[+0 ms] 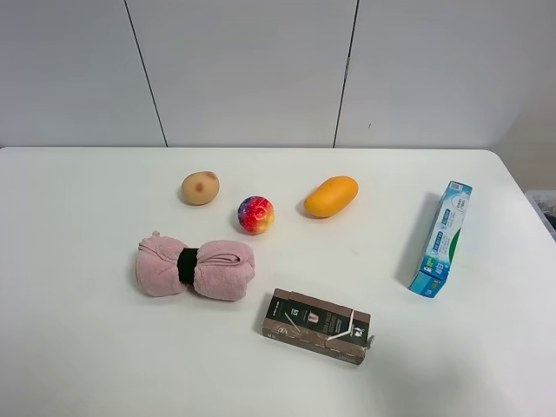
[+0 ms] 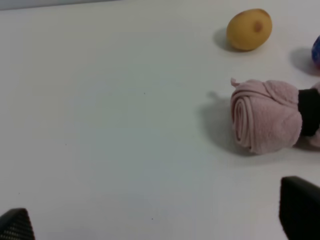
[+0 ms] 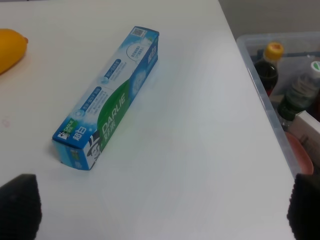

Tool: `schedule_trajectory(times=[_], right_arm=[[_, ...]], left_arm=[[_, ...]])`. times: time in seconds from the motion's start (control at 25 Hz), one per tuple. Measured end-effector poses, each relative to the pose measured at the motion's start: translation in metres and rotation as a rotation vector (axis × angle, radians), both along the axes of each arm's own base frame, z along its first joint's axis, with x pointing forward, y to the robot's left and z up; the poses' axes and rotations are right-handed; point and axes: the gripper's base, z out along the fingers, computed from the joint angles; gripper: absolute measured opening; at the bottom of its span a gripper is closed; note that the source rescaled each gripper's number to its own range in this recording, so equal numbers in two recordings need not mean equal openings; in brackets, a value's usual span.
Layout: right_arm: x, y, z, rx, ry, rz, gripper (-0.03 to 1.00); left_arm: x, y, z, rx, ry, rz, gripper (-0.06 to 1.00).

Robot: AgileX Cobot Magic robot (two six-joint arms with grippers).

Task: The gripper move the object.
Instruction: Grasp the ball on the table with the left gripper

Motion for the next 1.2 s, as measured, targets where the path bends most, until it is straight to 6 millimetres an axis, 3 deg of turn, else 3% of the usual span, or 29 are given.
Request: schedule_trajectory(times=[1.2], right_arm=[[0.0000,0.0000,0.0000,0.000,0.000,0.000,1.00]], left_arm=[[0.0000,0.0000,0.0000,0.000,0.000,0.000,0.98]])
